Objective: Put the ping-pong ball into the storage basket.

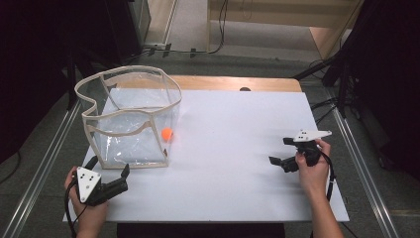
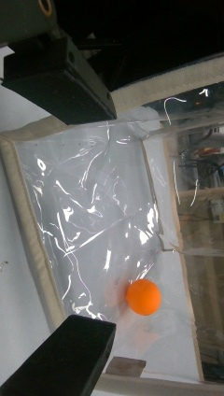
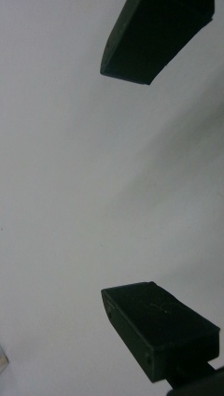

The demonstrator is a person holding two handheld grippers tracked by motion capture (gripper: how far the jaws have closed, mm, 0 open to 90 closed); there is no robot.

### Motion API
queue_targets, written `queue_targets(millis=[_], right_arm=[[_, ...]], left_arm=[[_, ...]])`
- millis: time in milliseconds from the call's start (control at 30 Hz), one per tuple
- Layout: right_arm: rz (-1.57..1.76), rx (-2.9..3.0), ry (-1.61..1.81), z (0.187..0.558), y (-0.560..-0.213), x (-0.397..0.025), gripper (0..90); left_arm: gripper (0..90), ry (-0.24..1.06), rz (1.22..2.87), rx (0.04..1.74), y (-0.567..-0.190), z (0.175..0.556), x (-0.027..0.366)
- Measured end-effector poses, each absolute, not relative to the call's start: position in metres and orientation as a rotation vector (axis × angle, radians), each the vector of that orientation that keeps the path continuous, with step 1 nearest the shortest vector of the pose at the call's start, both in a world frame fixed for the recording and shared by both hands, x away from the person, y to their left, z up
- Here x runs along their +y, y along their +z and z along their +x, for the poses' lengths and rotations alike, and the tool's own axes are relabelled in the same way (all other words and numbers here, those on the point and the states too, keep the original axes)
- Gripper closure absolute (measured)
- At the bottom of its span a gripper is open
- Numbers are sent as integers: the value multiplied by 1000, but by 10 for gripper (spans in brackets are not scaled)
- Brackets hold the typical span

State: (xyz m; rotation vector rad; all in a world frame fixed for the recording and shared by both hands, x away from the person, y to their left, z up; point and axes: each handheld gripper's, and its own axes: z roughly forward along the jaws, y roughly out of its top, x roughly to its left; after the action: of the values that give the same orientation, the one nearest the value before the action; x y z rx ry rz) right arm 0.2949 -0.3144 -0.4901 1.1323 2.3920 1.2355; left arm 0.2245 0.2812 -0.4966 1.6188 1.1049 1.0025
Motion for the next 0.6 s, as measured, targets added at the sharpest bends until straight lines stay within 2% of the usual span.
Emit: queue_targets(millis=[600], right_arm=[[1181,2288,1354,270,-503,-335,0]], left_arm=[[21,1005,1627,1103,-497,225,281]])
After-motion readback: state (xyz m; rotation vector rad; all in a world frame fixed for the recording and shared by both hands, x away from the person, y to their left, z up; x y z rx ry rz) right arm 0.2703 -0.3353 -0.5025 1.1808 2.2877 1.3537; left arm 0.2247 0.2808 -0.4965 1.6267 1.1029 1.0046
